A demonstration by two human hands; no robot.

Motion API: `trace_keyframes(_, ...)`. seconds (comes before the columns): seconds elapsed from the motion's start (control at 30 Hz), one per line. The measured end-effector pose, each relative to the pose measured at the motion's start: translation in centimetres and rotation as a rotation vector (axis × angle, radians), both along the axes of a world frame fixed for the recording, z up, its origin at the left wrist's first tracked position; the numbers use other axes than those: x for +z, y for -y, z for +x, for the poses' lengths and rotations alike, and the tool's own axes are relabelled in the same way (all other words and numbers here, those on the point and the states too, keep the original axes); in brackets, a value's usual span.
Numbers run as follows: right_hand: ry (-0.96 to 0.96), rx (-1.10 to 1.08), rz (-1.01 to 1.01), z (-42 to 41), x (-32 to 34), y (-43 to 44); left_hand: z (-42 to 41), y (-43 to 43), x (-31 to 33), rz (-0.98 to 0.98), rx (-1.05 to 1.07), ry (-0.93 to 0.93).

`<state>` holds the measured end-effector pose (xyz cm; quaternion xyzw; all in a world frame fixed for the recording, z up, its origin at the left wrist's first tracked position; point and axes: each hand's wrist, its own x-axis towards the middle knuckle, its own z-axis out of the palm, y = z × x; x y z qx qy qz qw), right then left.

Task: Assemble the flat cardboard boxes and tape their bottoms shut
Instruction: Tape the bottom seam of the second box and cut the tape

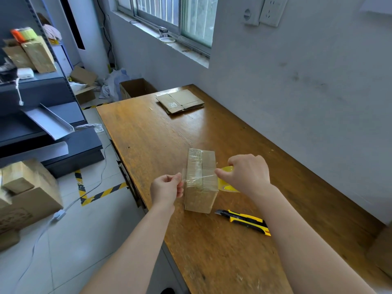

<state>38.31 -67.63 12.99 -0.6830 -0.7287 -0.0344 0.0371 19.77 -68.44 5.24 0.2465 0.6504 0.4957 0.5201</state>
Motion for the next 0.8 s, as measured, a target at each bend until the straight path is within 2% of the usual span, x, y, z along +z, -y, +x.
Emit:
trace_keyframes(0.13, 0.053, 0.028, -0.013, -0.3, -0.5, -0.9, 0.2, 0.0, -1.0, -0.044, 0.034, 0.059)
trace_keyframes(0.53, 0.009, 0.002, -0.061, -0.3, -1.3, -1.8, 0.7, -0.5, -2.6, -0.11, 0.023, 0.05)
trace_keyframes(0.67, -0.024, -0.008, -0.068, -0.3, -1.3, -1.8, 0.6, -0.9, -3.0, -0.154, -0.04, 0.03)
trace_keyframes(0.8, -0.073, -0.031, -0.07, -0.3, -1.3, -1.9, 0.6, -1.5, -3.1, -0.288, -0.155, 0.027)
